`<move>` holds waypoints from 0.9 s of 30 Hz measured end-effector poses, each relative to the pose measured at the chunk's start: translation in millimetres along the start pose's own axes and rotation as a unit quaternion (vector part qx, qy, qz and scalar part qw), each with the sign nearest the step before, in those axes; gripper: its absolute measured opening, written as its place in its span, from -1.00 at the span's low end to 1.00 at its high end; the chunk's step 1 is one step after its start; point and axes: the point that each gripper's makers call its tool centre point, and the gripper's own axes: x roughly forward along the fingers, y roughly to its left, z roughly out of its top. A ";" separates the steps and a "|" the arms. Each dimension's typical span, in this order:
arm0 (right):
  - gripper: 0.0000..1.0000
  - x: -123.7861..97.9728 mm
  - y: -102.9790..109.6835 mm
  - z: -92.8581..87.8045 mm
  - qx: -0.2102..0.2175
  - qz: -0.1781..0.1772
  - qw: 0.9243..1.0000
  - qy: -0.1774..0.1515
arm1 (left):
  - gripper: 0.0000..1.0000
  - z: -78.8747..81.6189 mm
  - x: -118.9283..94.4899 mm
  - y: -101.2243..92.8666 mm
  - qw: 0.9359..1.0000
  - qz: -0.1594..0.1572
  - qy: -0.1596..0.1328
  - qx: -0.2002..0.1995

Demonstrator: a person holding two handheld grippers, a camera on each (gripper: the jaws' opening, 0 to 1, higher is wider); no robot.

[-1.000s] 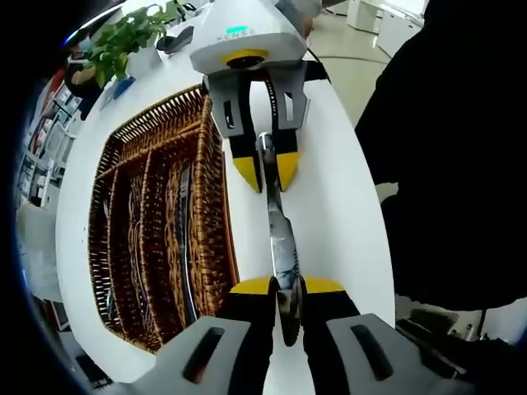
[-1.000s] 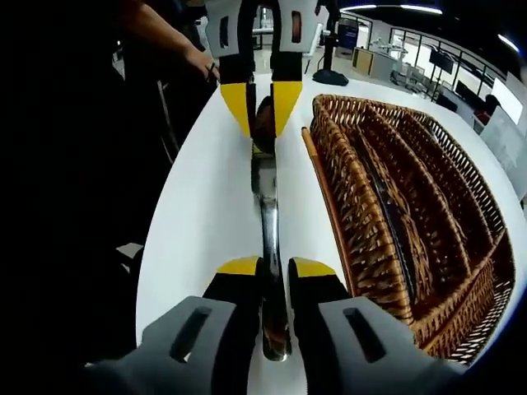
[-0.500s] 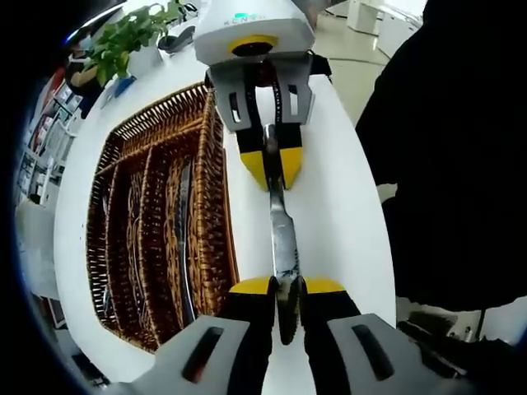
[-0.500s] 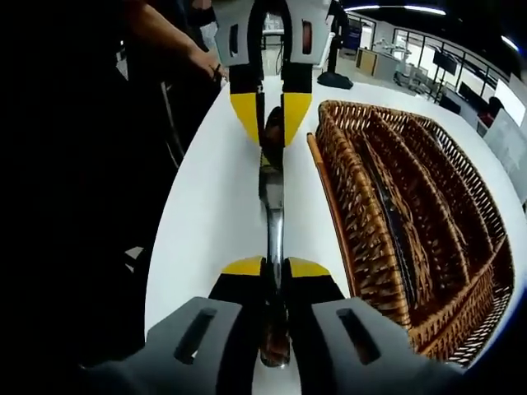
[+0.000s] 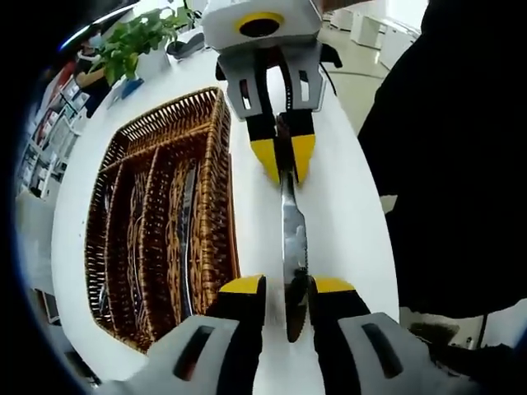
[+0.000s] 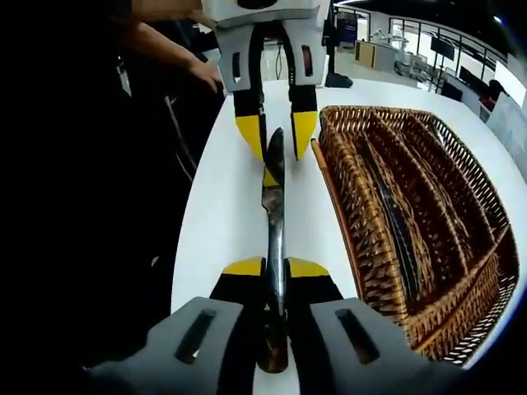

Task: Arrange the knives, forks, and spoons in their matching storage slots by inserting each utensil handle-first until every utensil is classified and aligned in the correct compartment

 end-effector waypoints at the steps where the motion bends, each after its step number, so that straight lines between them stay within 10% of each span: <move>1: -0.91 -1.1 0.5 1.7 0.003 0.000 1.000 -0.002 | -0.47 1.3 -1.6 2.0 1.000 0.004 -0.006 -0.003; 12: -0.91 -14.0 -2.8 20.1 0.004 -0.010 1.000 -0.018 | 0.36 16.8 -35.8 27.1 0.987 0.085 -0.112 -0.078; 27: -0.90 -42.8 -6.8 35.5 -0.009 -0.027 1.000 -0.004 | 0.99 1.8 -87.5 47.7 0.937 0.181 -0.217 -0.207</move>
